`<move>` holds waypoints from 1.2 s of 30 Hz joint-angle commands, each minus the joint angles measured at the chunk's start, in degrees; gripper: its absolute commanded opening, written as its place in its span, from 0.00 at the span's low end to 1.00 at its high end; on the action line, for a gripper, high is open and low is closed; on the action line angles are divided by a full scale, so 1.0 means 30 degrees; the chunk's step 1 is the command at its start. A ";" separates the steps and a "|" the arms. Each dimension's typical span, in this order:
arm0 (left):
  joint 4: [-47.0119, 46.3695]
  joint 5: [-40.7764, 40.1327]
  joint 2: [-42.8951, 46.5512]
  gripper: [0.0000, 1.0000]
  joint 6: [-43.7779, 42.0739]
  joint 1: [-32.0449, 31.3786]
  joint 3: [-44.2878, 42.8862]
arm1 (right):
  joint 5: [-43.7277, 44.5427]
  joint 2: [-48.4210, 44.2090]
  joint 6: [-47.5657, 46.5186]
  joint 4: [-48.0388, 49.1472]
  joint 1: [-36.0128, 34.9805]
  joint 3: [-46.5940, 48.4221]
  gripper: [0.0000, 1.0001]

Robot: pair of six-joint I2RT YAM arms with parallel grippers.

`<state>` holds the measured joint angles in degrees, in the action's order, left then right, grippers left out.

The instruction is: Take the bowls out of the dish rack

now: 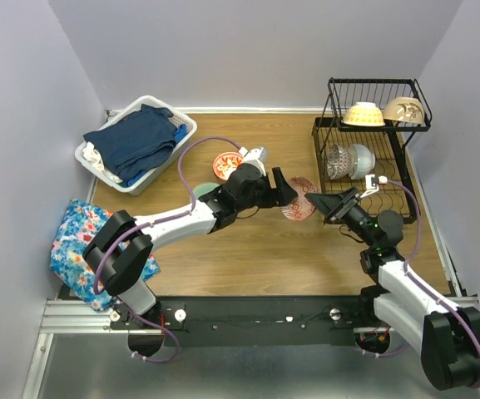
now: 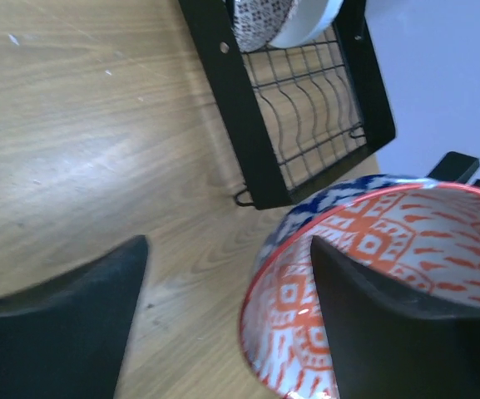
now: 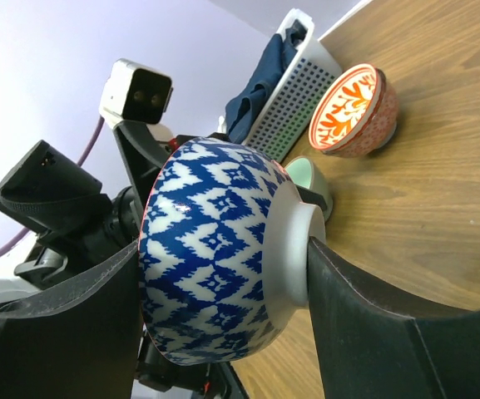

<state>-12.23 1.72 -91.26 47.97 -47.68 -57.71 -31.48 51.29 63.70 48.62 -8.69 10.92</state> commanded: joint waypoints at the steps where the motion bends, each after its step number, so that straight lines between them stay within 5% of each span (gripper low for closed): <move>1: -0.1255 -0.0425 -0.0399 0.72 0.1266 -0.0629 0.0397 | 0.0972 -0.0484 0.0475 0.1547 -0.0647 -0.0387 0.33; 6: -0.1666 -0.1244 0.0127 0.25 0.1825 -0.0718 0.1512 | 0.1237 -0.0689 0.0387 0.1459 -0.1000 -0.0592 0.34; 11: -0.0818 -0.2327 0.1328 0.00 0.1444 -0.0718 0.2245 | 0.1442 -0.0923 -0.0022 0.0845 -0.1235 -0.0739 0.36; 21: 0.2696 -0.5169 0.3613 0.00 -0.0722 -0.0338 0.2305 | 0.1529 -0.1275 -0.4001 -0.4364 -0.1937 0.1250 0.95; 28: 0.6617 -0.6402 0.4348 0.00 -0.2802 0.1272 0.0347 | 0.4275 -0.1422 -0.9422 -1.1945 -0.2787 0.4210 1.00; 36: 1.0198 -0.5556 0.2533 0.00 -0.5146 0.4319 -0.3668 | 0.5836 -0.1773 -1.1888 -1.3951 -0.2876 0.5003 1.00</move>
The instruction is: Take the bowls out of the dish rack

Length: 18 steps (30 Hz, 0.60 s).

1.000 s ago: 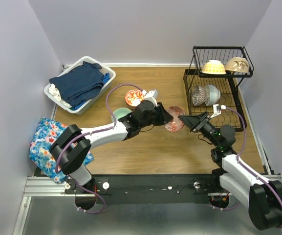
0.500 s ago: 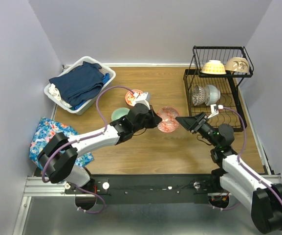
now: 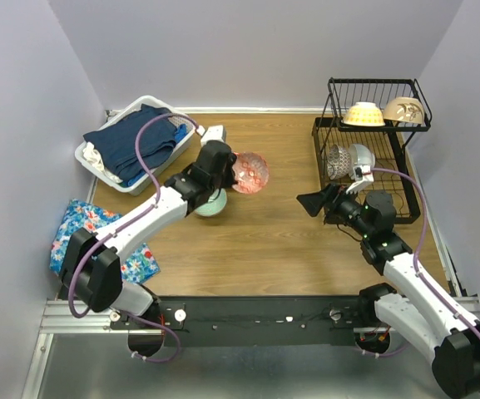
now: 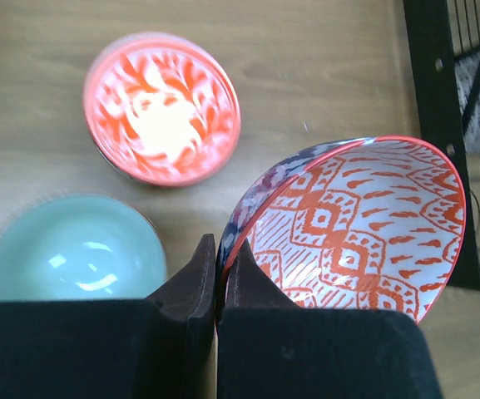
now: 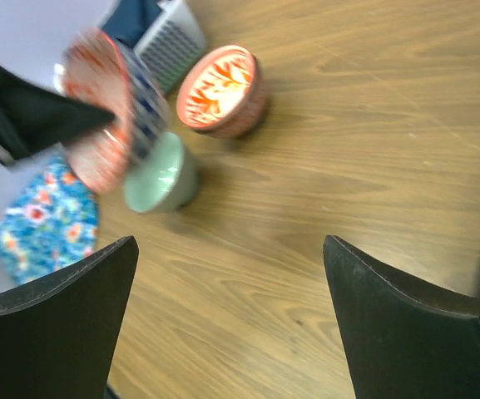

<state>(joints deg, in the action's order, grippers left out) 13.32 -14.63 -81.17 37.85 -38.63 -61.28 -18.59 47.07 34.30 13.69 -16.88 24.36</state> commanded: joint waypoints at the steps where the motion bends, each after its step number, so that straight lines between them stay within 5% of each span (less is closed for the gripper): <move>1: 0.1972 -0.0016 -0.1386 0.00 -0.2326 0.1421 -0.3239 | 0.1567 -0.0425 -0.2118 -0.2367 -0.0172 0.0581 1.00; 18: 0.3177 0.4291 -1.0676 0.00 -0.1307 0.1393 -1.1594 | 0.1919 0.0218 -0.3700 -0.3509 -0.0173 0.1665 1.00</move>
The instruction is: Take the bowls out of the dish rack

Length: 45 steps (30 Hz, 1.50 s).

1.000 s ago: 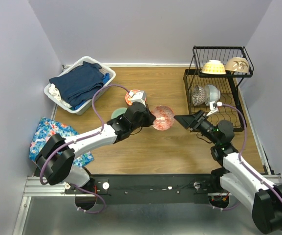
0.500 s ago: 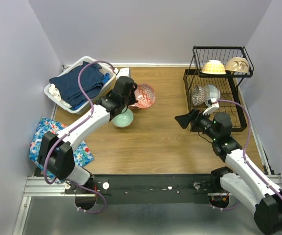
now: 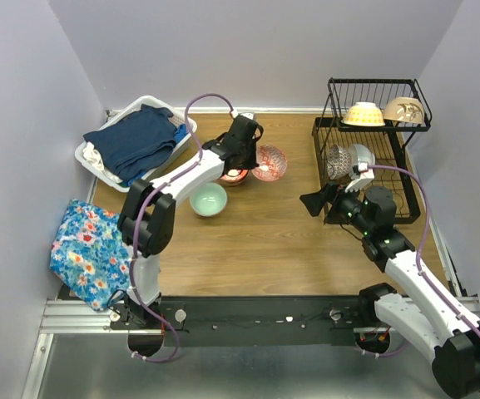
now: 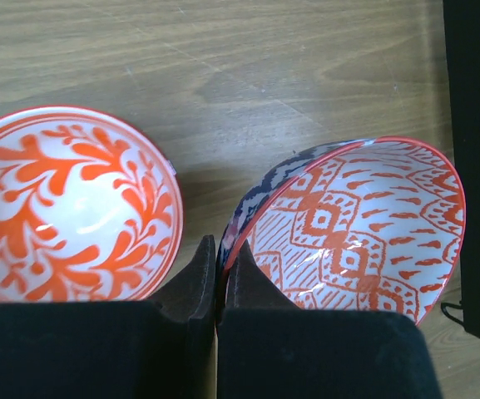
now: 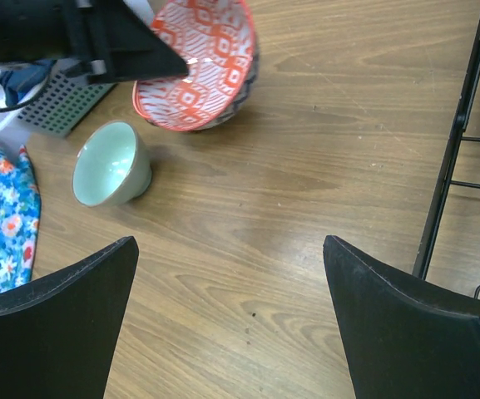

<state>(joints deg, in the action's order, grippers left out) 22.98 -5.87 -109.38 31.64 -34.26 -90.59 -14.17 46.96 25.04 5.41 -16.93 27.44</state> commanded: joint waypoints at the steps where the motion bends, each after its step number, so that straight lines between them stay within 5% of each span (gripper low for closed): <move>1: -0.0073 0.1399 -0.1911 0.00 0.0908 -0.0064 -0.2058 | 0.0447 0.0284 -0.0582 -0.0749 -0.0158 0.0667 1.00; 17: -0.0541 0.1927 -0.6604 0.11 0.2286 0.0199 -0.4638 | 0.0419 0.0752 -0.0787 -0.0895 -0.0158 0.0814 1.00; 24: -0.0629 0.2717 -0.6372 0.41 0.2198 0.0258 -0.4405 | 0.0681 0.0812 -0.1050 -0.1041 -0.0129 0.0989 1.00; 37: -0.1743 0.3421 -0.0491 0.75 0.1555 0.0025 -0.1448 | 0.3843 0.0343 -0.2194 -0.2564 -0.0100 0.2190 1.00; 45: -0.2680 0.1291 0.5663 0.99 -0.0494 -0.0035 0.4086 | 0.6507 0.1512 -0.2778 -0.3618 -0.0099 0.3625 1.00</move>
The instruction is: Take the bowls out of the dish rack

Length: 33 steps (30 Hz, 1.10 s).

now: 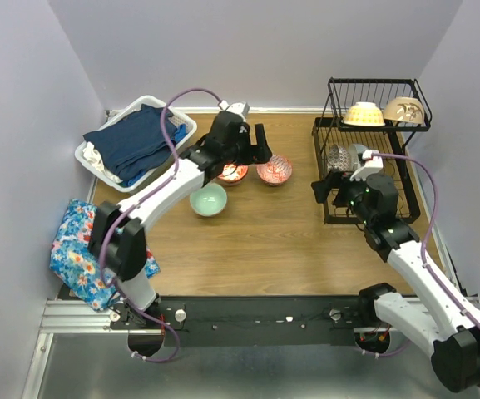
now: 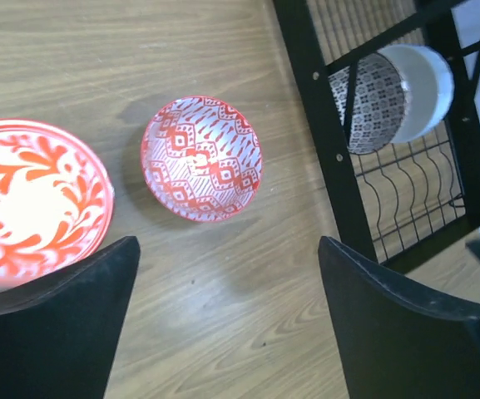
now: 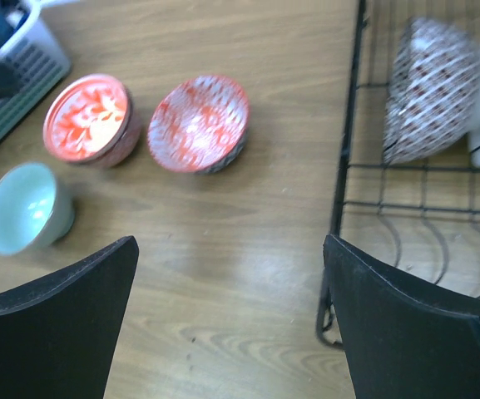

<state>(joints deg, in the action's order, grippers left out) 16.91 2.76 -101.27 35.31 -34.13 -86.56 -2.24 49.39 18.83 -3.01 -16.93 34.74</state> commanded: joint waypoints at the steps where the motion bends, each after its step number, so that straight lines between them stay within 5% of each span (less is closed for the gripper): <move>1: -0.0713 -0.1885 0.4301 0.98 -0.1982 -0.0079 0.3418 | 0.2737 0.0851 -0.0768 -0.0844 -0.0070 0.1367 1.00; 7: -0.0977 -0.4314 1.0334 0.99 -0.3916 -0.0078 0.9131 | 0.3354 0.2197 -0.0828 -0.0668 0.0806 0.1779 1.00; 17: -0.0831 -0.6605 1.8695 0.99 -0.5794 0.0068 1.6836 | -0.1445 0.3049 -0.0329 0.2870 0.7976 -0.0328 1.00; 33: -0.0801 -0.7484 2.0781 0.99 -0.6526 0.0097 1.7957 | -0.9823 0.9901 -0.0999 1.3101 1.3172 -0.0684 1.00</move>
<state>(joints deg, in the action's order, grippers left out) 16.36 -17.19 -38.24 17.39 -34.13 -33.17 -21.28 73.03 17.93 23.83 20.69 31.70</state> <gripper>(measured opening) 0.990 0.998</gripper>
